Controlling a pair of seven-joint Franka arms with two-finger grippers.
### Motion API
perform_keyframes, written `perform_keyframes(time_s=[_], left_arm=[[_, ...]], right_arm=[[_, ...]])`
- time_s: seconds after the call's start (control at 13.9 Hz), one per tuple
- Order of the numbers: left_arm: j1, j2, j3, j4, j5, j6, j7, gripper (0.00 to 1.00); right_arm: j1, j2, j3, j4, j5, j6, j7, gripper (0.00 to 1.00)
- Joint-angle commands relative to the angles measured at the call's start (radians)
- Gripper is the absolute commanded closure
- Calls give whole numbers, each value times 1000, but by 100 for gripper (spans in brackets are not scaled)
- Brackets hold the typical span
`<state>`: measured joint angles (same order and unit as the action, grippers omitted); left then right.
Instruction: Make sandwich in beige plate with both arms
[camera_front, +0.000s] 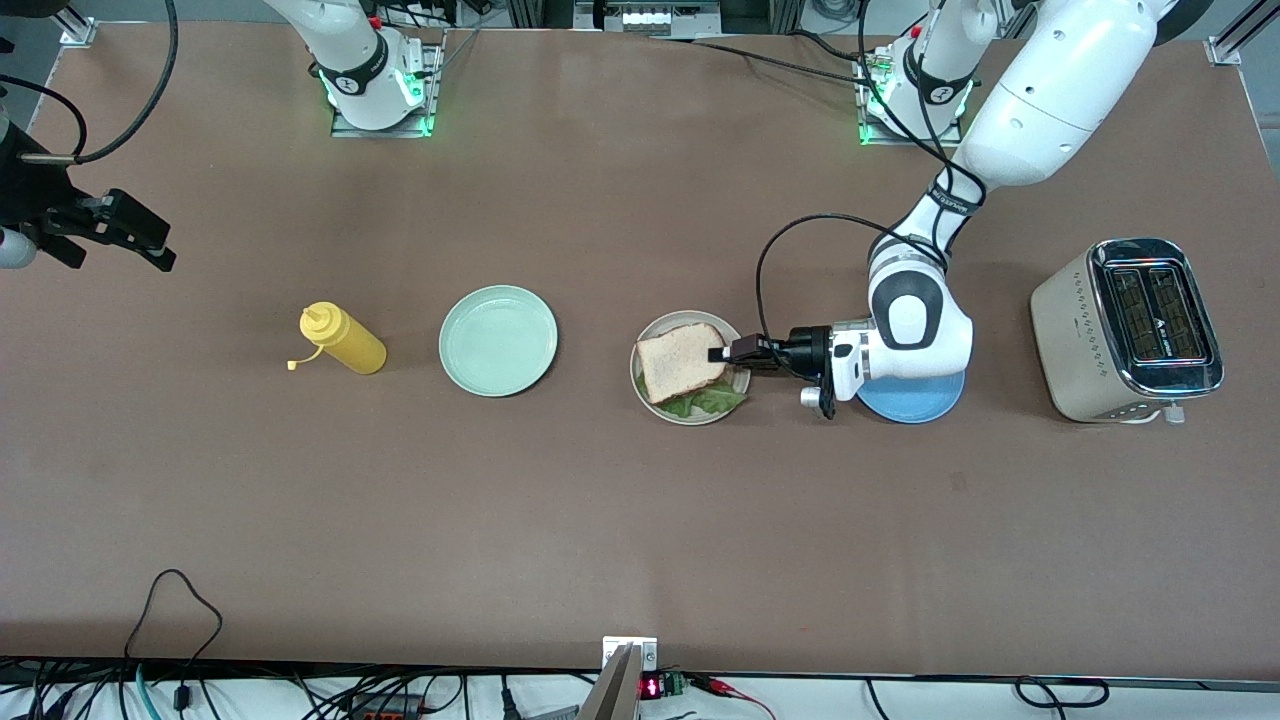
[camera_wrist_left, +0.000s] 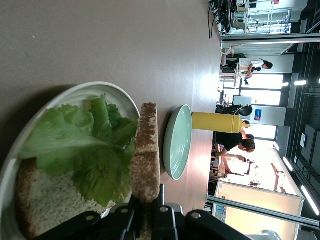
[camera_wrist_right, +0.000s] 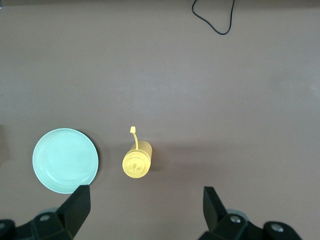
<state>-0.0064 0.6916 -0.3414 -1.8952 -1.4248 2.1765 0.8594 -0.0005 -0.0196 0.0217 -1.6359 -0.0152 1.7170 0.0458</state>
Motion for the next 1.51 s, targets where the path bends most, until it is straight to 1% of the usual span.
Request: perform_keyframes(time_s=[0.0, 0.07, 0.29, 0.5, 0.65, 0.79, 1.01, 1.15, 1.29, 1.44], left_arm=[[11, 5, 5, 16, 10, 0, 39, 0], [25, 0, 5, 12, 21, 0, 38, 0], [57, -27, 7, 7, 111, -7, 32, 0], [77, -79, 7, -8, 207, -12, 4, 0], [80, -118, 9, -15, 275, -14, -52, 0], [89, -170, 9, -15, 393, -24, -153, 0], [124, -234, 12, 2, 628, -107, -304, 0], [141, -267, 12, 28, 760, -165, -374, 0], [148, -303, 15, 60, 919, -223, -440, 0], [146, -323, 13, 131, 1100, -301, -534, 0]], right_arm=[[-3, 0, 6, 8, 4, -2, 14, 0], [-3, 0, 6, 8, 4, -2, 14, 0], [-3, 0, 6, 8, 4, -2, 14, 0], [-4, 0, 4, 10, 4, 0, 13, 0], [-4, 0, 4, 8, 4, 0, 13, 0], [-4, 0, 4, 8, 4, 0, 13, 0], [-4, 1, 4, 10, 4, 4, 13, 0], [-4, 4, 4, 10, 4, 18, 13, 0], [-4, 4, 4, 8, 4, 24, 14, 0], [-4, 4, 4, 7, 4, 33, 13, 0]])
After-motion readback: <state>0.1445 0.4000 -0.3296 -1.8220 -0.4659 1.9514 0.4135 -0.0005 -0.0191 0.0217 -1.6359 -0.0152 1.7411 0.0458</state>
